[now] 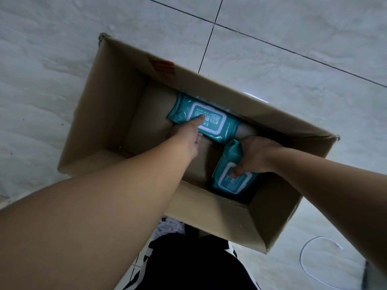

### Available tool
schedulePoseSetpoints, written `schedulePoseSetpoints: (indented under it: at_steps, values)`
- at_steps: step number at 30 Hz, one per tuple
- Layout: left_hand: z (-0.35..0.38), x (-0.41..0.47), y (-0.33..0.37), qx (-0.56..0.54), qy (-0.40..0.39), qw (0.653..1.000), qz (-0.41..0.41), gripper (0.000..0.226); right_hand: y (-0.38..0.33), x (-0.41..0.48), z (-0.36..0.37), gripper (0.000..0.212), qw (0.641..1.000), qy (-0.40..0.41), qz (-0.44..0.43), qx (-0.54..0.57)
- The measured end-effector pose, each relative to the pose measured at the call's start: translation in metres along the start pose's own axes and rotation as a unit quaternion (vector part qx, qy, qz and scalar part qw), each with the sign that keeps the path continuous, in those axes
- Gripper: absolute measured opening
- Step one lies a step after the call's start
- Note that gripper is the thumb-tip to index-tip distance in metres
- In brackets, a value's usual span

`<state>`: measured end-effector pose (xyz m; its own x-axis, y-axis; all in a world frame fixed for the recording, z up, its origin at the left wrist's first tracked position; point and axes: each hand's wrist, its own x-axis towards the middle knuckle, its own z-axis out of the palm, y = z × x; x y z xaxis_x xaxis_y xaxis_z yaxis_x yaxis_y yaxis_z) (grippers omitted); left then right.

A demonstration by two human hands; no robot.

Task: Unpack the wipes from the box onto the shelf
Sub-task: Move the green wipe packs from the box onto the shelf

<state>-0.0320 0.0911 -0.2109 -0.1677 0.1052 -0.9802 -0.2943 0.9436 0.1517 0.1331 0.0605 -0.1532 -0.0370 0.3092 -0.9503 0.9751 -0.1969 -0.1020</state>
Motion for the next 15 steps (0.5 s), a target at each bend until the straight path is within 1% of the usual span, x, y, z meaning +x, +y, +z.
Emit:
schedulePoseSetpoints:
  at_steps: [3, 5, 7, 10, 12, 15]
  values:
    - [0.013, -0.002, 0.001, -0.032, -0.005, 0.999, -0.001, 0.011, 0.004, 0.001, 0.006, 0.095, 0.999, 0.010, -0.007, 0.050]
    - [0.017, -0.002, 0.000, -0.038, -0.024, 0.999, -0.002, 0.014, 0.007, 0.002, 0.010, 0.095, 0.996, 0.007, -0.012, 0.088]
    - [0.020, -0.004, 0.003, -0.018, -0.044, 0.999, -0.001, 0.017, 0.010, 0.003, 0.013, 0.092, 0.993, 0.007, -0.015, 0.118]
    - [0.026, -0.008, 0.008, 0.032, -0.066, 0.997, 0.008, 0.016, 0.015, 0.006, 0.018, 0.080, 0.987, 0.008, -0.014, 0.162]
    - [0.032, -0.010, 0.010, 0.061, -0.081, 0.995, 0.012, 0.023, 0.017, 0.008, 0.017, 0.076, 0.984, 0.007, -0.013, 0.178]
    - [0.042, -0.013, 0.007, 0.071, -0.108, 0.991, 0.022, 0.036, 0.018, 0.008, 0.016, 0.076, 0.984, 0.004, -0.001, 0.181]
